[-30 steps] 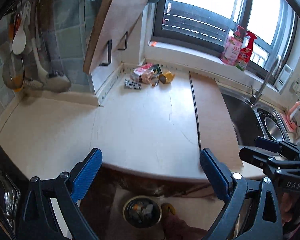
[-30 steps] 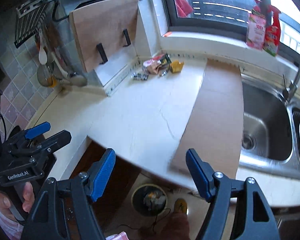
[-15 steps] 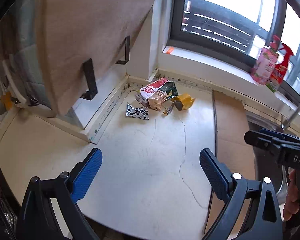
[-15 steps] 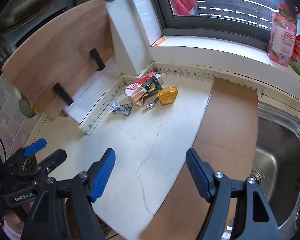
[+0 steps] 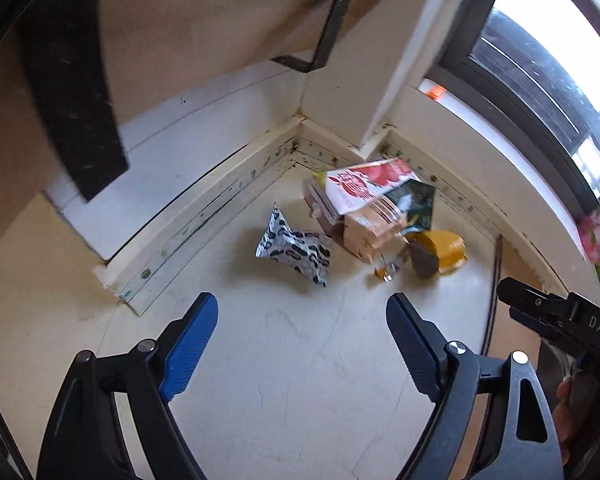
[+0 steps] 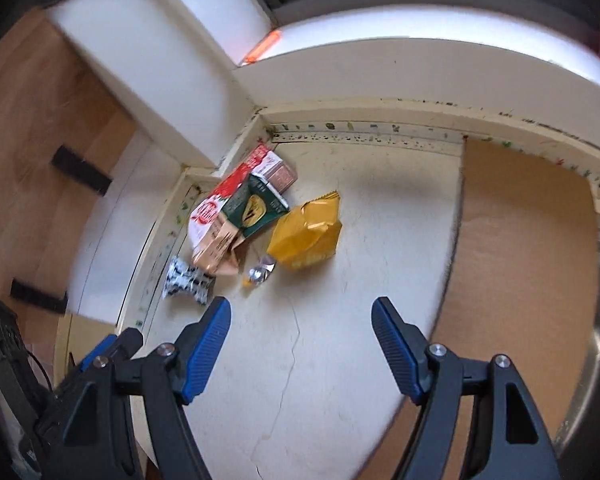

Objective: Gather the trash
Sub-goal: 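Raise both open tools back up to the trash pile on the counter, then grasp the black-and-white wrapper with the left tool while the right tool grasps the yellow foil wrapper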

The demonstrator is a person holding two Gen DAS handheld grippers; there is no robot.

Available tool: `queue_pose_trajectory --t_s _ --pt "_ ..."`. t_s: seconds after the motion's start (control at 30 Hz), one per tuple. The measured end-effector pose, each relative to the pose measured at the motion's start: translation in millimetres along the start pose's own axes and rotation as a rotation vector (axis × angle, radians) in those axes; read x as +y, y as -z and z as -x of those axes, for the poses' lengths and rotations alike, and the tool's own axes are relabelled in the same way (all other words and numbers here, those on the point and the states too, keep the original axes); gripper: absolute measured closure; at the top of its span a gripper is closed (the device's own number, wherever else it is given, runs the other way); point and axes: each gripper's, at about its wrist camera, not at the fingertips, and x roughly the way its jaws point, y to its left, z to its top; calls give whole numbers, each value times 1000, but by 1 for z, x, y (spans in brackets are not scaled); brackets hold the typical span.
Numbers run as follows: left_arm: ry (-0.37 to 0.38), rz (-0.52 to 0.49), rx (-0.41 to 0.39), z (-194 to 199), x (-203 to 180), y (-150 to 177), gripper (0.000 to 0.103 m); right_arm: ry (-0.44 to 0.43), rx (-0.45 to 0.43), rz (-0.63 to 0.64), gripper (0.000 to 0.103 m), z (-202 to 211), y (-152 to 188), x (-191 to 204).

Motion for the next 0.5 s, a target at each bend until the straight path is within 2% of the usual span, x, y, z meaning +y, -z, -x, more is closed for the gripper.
queue_pose_trajectory --t_s 0.23,0.4,0.5 --pt "-45 32 17 -48 -5 -11 26 3 22 -95 30 -51 -30 -13" --pt "-86 30 4 -68 -10 -17 26 4 44 -107 31 -75 -40 -16" --pt "-110 9 2 -74 -12 -21 26 2 87 -79 57 -87 -40 -15"
